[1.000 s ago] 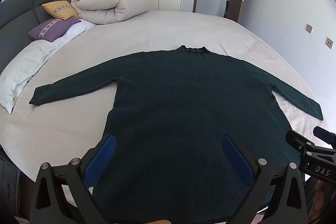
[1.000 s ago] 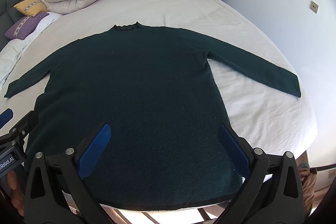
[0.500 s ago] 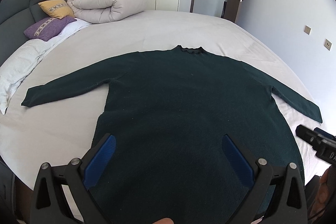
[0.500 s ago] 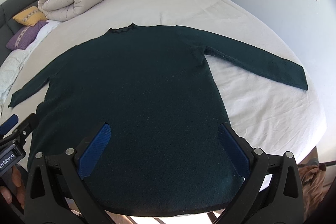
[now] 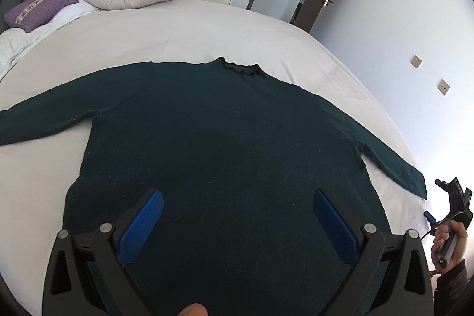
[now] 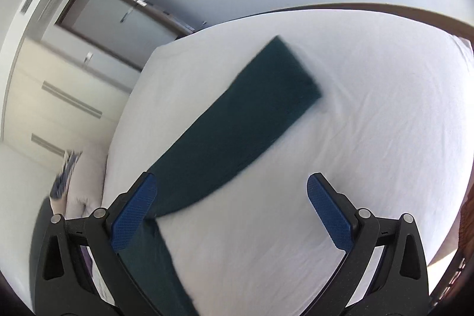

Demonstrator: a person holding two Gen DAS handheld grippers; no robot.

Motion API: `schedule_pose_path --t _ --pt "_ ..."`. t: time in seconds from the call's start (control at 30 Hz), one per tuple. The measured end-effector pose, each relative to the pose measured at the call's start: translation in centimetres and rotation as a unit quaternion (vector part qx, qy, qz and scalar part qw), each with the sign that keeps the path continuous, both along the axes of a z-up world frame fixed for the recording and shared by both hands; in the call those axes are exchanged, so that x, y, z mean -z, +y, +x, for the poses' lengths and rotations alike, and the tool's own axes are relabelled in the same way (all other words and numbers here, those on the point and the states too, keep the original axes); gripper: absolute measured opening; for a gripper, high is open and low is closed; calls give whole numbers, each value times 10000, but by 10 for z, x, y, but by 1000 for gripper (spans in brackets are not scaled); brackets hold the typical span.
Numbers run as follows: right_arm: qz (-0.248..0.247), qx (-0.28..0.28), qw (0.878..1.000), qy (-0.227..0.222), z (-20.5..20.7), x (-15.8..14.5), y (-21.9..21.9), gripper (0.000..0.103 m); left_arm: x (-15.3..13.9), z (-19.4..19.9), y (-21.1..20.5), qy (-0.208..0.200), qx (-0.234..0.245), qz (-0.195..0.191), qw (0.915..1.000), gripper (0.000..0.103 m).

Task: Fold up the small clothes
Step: 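Grasp the sweater sleeve cuff with the right gripper and lift it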

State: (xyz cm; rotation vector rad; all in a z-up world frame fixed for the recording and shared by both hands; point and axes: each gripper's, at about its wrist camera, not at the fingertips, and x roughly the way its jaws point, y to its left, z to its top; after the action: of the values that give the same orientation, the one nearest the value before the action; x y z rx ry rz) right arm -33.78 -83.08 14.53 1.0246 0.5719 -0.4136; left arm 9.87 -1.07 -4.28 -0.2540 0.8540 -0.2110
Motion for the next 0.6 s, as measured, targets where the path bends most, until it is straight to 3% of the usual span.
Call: schedule_pose_path --t 0.13,0.27,0.4,0.5,0.6 --pt "328 257 9989 -232 4 19 -34 103 17 23 -13 558 155 0 9983 103" --pt "322 374 9986 -186 26 24 -43 102 22 35 -27 577 199 180 9980 103" --pt "374 293 9988 -132 49 34 -45 80 31 44 -29 735 270 -78 9969 103" --pt "519 382 9978 -179 63 41 -52 77 38 50 -27 848 240 -299 9957 103" --pt "661 433 9965 -288 76 43 -60 68 44 54 -24 949 227 -483 9941 103"
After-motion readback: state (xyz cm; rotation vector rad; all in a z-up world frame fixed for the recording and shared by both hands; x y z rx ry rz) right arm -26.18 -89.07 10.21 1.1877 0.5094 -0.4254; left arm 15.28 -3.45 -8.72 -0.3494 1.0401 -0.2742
